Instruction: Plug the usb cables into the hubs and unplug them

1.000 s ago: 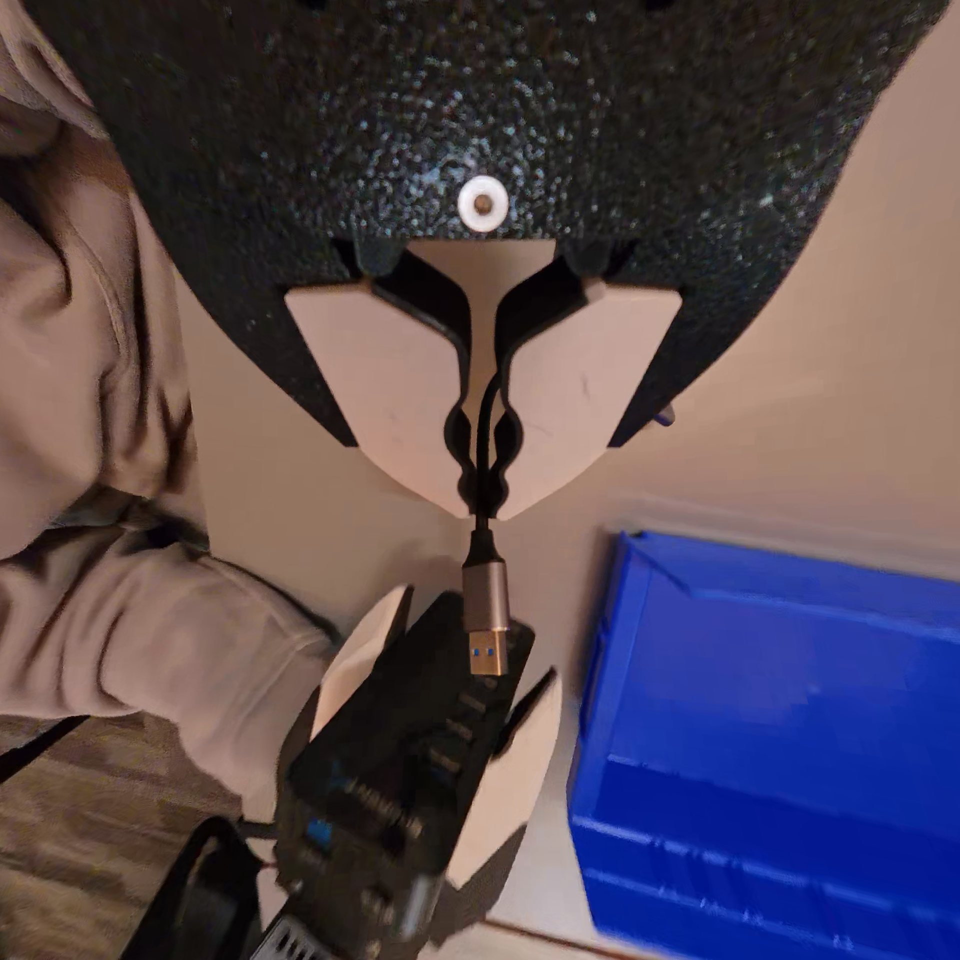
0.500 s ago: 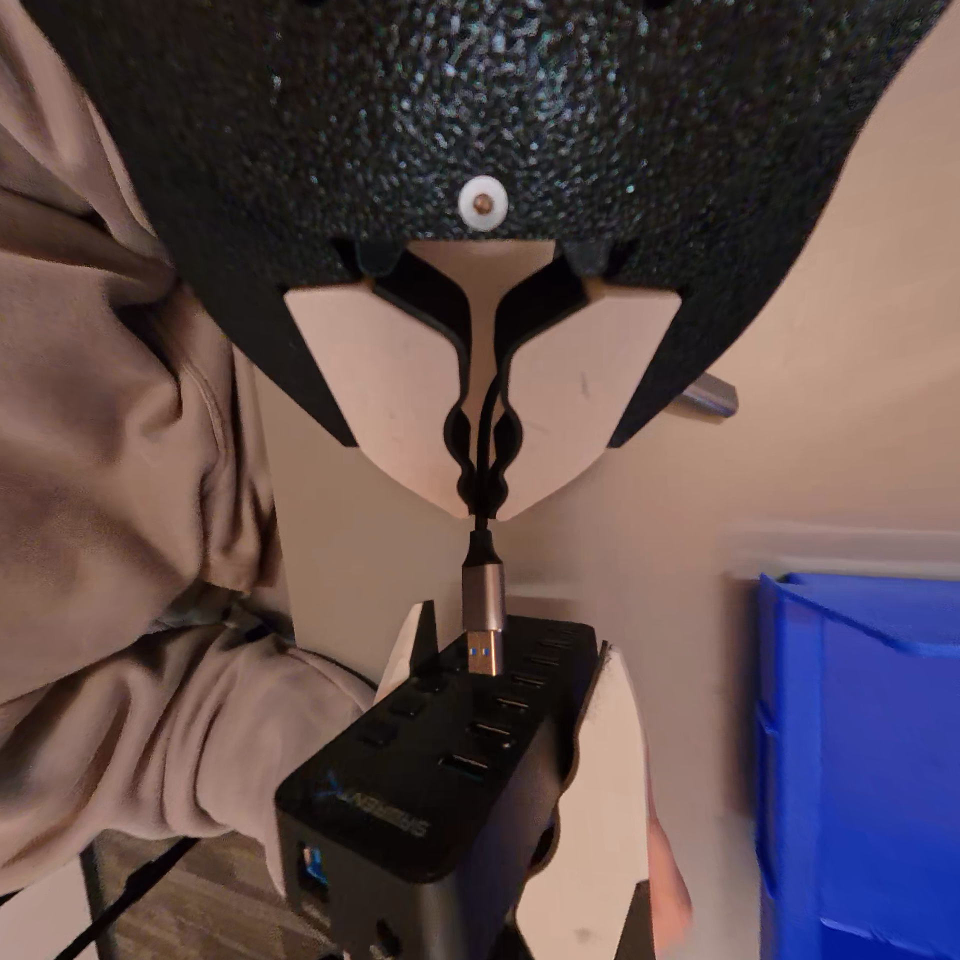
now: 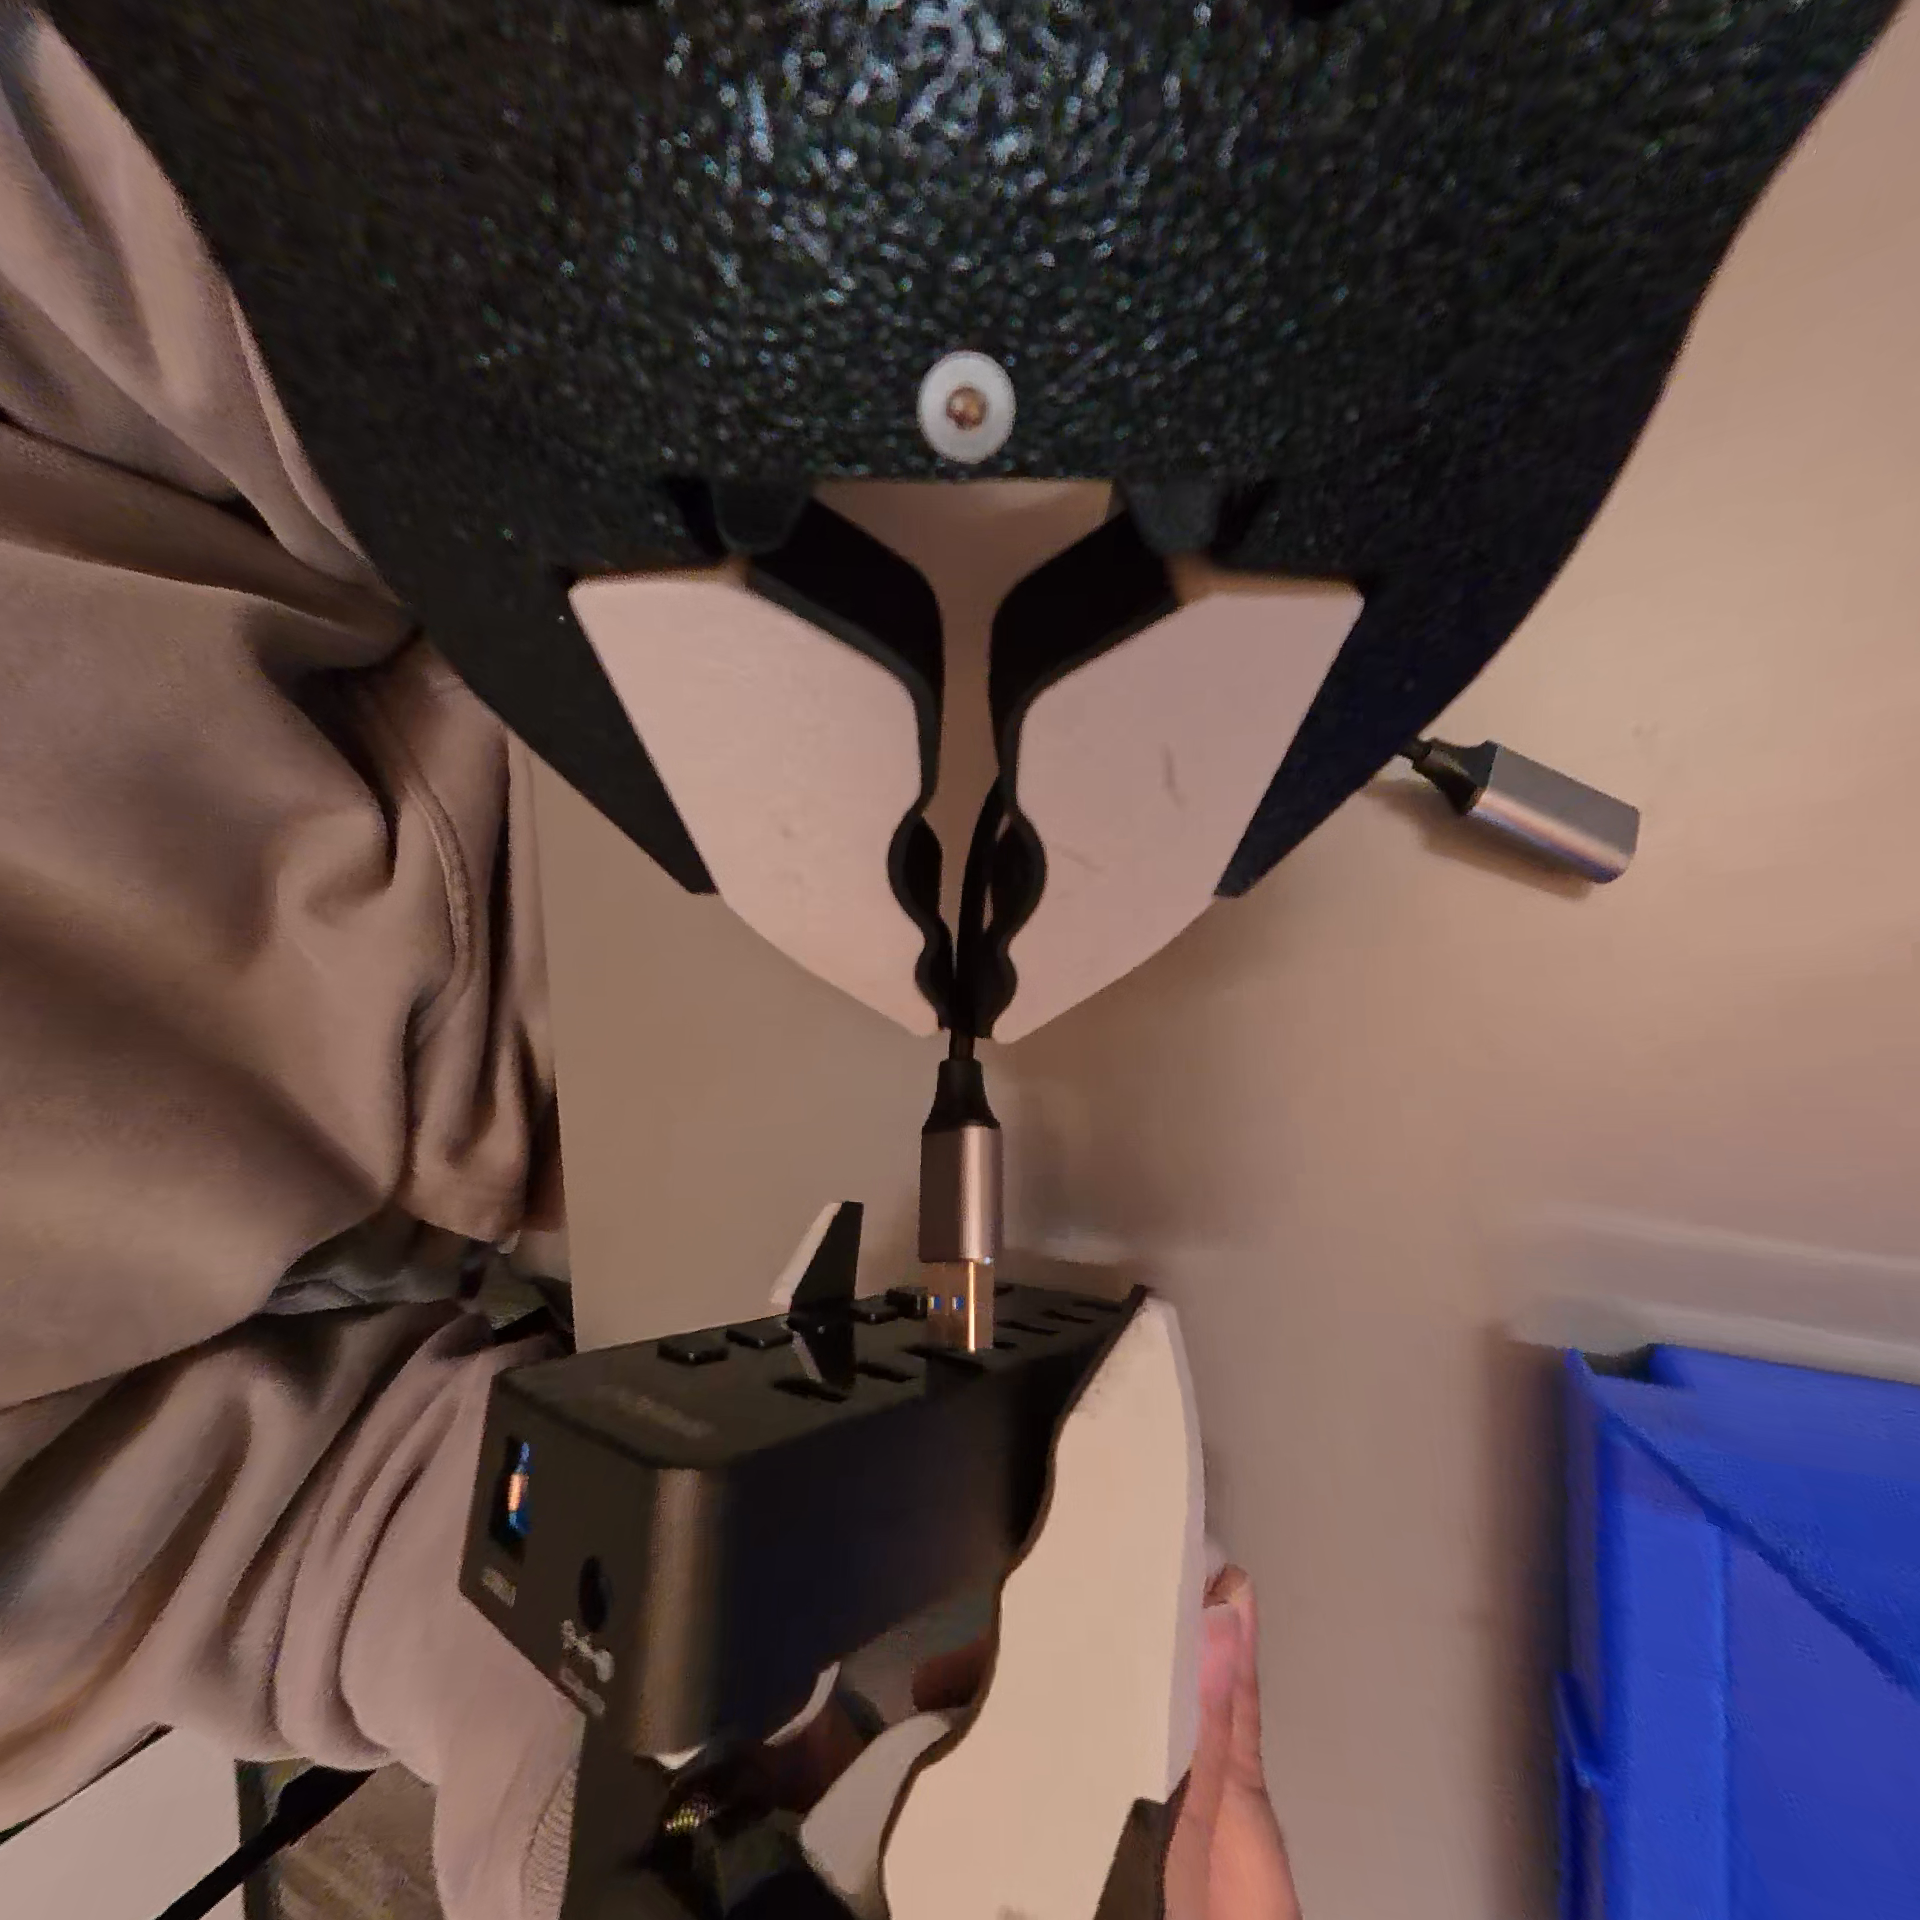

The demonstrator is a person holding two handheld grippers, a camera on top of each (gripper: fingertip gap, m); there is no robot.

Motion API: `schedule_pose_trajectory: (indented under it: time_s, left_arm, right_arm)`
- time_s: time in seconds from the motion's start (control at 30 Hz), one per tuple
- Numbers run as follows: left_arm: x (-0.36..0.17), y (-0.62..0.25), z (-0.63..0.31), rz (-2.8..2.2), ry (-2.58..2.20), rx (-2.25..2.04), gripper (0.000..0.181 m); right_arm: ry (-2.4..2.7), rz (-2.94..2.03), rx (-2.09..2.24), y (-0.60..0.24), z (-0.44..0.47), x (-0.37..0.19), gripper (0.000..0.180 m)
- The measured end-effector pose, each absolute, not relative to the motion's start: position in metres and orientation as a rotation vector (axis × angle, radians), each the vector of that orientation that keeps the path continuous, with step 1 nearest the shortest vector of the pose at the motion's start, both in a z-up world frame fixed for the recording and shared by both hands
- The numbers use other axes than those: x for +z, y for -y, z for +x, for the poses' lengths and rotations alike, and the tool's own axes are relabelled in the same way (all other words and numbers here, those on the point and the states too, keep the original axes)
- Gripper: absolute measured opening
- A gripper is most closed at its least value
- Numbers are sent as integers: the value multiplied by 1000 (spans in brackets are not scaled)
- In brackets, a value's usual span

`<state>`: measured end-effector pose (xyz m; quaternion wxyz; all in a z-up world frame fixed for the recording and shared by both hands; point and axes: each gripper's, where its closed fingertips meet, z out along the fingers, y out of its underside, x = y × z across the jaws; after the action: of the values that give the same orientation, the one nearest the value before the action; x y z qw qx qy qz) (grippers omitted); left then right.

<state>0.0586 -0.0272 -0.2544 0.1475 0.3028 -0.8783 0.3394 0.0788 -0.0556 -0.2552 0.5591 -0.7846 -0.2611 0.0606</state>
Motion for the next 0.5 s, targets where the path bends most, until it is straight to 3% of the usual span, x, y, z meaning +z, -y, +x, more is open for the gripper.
schedule_pose_trajectory:
  time_s: [0.5]
  left_arm:
    - [-262,25,52,794,2408,1005,4]
  right_arm:
    - [679,-1890,124,55,74,-265,66]
